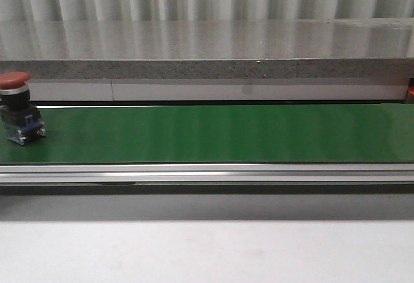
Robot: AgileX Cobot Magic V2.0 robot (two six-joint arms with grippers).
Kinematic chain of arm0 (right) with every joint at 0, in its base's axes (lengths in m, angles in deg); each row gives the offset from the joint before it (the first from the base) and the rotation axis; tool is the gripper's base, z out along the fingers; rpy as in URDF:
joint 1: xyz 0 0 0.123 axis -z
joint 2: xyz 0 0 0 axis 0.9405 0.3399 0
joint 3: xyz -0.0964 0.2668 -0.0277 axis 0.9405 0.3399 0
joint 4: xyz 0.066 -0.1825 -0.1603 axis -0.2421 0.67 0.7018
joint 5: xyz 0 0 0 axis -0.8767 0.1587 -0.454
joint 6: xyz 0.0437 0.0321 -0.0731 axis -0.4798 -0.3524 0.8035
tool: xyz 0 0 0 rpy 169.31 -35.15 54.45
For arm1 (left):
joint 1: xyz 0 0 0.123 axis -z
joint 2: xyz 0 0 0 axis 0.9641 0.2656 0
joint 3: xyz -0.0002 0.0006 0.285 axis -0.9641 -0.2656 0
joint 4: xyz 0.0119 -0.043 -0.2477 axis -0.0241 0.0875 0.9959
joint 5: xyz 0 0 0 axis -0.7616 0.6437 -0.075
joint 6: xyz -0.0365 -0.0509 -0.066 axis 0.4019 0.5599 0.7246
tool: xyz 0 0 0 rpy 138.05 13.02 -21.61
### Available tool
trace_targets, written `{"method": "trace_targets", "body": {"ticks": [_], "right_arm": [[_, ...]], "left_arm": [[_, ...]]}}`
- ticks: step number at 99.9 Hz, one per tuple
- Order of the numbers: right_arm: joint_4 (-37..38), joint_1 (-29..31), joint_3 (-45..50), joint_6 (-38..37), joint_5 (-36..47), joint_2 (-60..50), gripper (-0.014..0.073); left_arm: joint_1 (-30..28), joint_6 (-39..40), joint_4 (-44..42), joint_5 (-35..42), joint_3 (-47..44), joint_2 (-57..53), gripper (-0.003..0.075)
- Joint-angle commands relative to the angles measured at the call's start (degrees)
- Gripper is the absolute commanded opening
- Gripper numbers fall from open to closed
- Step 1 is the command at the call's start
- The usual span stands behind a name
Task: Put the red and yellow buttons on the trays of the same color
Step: 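Grasp a yellow mushroom button on the table with the left gripper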
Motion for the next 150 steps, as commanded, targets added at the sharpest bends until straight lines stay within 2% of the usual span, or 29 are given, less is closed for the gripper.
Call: {"method": "trace_targets", "body": {"ticks": [1, 17, 24, 36, 48, 65, 86, 109, 125, 150], "right_arm": [[-0.1, 0.1, -1.4, 0.6, 4.0, -0.3, -0.0067], [-0.1, 0.1, -1.4, 0.6, 4.0, -0.3, -0.0067], [-0.1, 0.1, -1.4, 0.6, 4.0, -0.3, -0.0067], [-0.1, 0.1, -1.4, 0.6, 4.0, -0.3, -0.0067], [-0.1, 0.1, -1.4, 0.6, 4.0, -0.3, -0.0067], [-0.1, 0.1, -1.4, 0.6, 4.0, -0.3, -0.0067], [-0.1, 0.1, -1.4, 0.6, 4.0, -0.3, -0.0067], [-0.1, 0.1, -1.4, 0.6, 4.0, -0.3, -0.0067], [-0.1, 0.1, -1.4, 0.6, 4.0, -0.3, -0.0067], [-0.1, 0.1, -1.4, 0.6, 4.0, -0.3, -0.0067]], "left_arm": [[-0.2, 0.6, 0.0, 1.3, 2.4, -1.2, 0.062], [-0.2, 0.9, 0.0, 1.8, 2.4, -0.3, 0.0615], [-0.2, 0.9, 0.0, 2.2, 2.5, -0.3, 0.0571], [-0.2, 1.2, 0.2, 2.0, 2.5, -0.3, 0.0399], [-0.2, 1.2, 0.9, 0.8, 2.5, -1.1, 0.0184], [0.0, 1.2, 1.4, 0.1, 2.5, -5.4, -0.0022], [3.0, 1.2, 2.0, -1.6, 2.5, -14.6, -0.002], [12.6, 0.8, 1.9, -4.1, 2.5, -22.6, -0.002], [18.8, 0.8, 0.6, -5.2, 2.5, -23.1, -0.002], [24.0, 0.8, 0.2, -5.4, 2.4, -20.4, -0.002]]}}
